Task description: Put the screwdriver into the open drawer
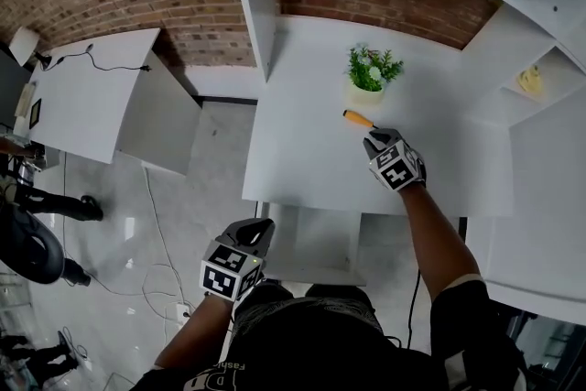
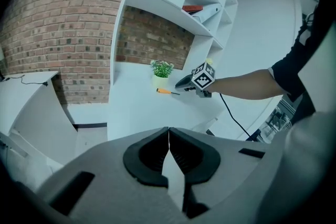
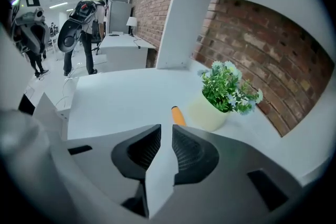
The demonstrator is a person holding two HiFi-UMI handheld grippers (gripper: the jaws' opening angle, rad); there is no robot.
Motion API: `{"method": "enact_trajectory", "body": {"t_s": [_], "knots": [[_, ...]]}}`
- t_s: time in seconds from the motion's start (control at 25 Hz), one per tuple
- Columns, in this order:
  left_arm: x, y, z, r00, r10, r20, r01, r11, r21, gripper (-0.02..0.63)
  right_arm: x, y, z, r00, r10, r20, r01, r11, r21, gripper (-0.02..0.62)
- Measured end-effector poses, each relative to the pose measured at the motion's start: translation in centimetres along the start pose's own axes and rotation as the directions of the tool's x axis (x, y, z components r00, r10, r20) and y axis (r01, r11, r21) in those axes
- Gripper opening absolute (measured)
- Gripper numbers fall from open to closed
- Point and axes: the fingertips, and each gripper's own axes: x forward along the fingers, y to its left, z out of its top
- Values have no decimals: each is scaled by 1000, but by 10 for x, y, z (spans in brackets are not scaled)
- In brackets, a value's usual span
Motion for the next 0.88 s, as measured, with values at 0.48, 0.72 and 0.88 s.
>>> {"method": "enact_trajectory", "body": {"t_s": [0.48,0.72,0.88], "knots": [[15,9,-20,997,40,-71,-44,998,-55,20,74,-33,-18,990,59,-132,-79,984,-157,106],[17,12,-28,995,58,-86,-64,995,-77,20,94,-34,-21,975,158,-156,-181,972,-149,110],[16,14,-32,994,70,-83,-78,992,-97,20,103,-33,-18,966,198,-165,-221,966,-136,115]]}}
